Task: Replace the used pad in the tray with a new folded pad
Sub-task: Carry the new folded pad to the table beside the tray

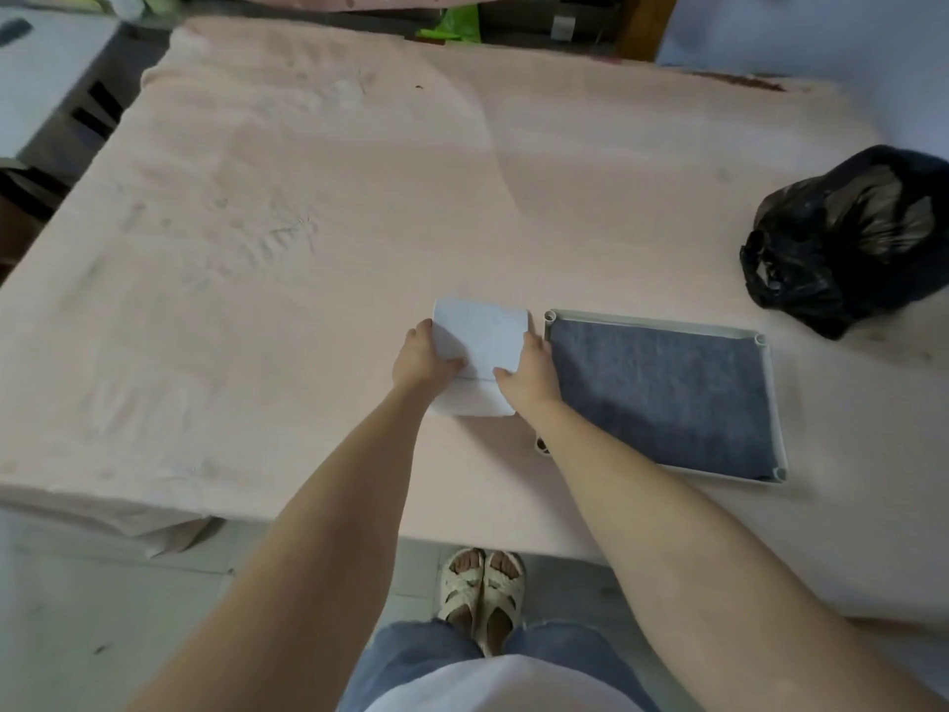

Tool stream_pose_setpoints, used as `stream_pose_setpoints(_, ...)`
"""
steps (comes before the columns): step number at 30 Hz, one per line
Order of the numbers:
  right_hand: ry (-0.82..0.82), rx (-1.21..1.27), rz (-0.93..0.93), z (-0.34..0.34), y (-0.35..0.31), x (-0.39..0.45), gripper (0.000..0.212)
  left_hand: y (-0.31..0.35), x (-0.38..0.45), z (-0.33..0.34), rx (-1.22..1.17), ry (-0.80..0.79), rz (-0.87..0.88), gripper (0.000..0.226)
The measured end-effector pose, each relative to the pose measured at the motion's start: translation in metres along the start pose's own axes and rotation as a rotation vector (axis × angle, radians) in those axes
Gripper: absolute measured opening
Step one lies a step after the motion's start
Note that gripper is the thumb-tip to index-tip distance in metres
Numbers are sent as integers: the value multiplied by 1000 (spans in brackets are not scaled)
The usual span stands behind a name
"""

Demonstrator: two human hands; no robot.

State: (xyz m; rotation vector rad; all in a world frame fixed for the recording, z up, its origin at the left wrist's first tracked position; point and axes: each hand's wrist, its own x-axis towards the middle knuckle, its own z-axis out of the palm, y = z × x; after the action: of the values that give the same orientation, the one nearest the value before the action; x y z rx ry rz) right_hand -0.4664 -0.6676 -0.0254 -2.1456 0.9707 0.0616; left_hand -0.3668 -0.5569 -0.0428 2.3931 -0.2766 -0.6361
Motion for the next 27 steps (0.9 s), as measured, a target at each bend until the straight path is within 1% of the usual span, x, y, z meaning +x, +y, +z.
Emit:
stream_pose_setpoints(2, -11, -46, 2, 3, 1, -2, 63, 0, -3, 5, 58, 41, 7, 60)
stream_pose_setpoints(4, 2, -176, -28, 6, 0, -7, 55, 0, -10, 10, 84, 84, 2, 58)
stream_pose_setpoints(6, 58, -377, -91, 10, -1, -12, 46, 1, -17, 13, 153, 169, -12, 64)
stream_pose_setpoints(8, 82, -524, -180, 16, -1, -14, 47, 5, -22, 16, 202, 247, 14, 70)
stream_pose_setpoints(10, 32, -664, -288, 23, 1, -13, 55, 7, -24, 22, 277, 271, 157, 64)
stream_pose_setpoints(12, 2, -803, -355, 30, 5, -9, 61, 6, -24, 33, 411, 226, 328, 56)
stream_pose_setpoints(13, -1, -867, -364, 33, 6, -7, 65, 4, -22, 38, 464, 190, 383, 54)
stream_pose_setpoints(15, 13, -956, -354, 40, 12, -3, 69, -5, -14, 46, 519, 136, 409, 53)
stream_pose_setpoints(19, -9, -943, -309, 48, 21, 6, 60, -23, 5, 50, 556, 88, 456, 56)
stream_pose_setpoints(23, -60, -918, -274, 48, 18, 6, 59, -30, 10, 49, 571, 69, 507, 56)
stream_pose_setpoints(27, -193, -918, -259, 35, 11, 12, 59, -24, 7, 45, 595, 15, 487, 56)
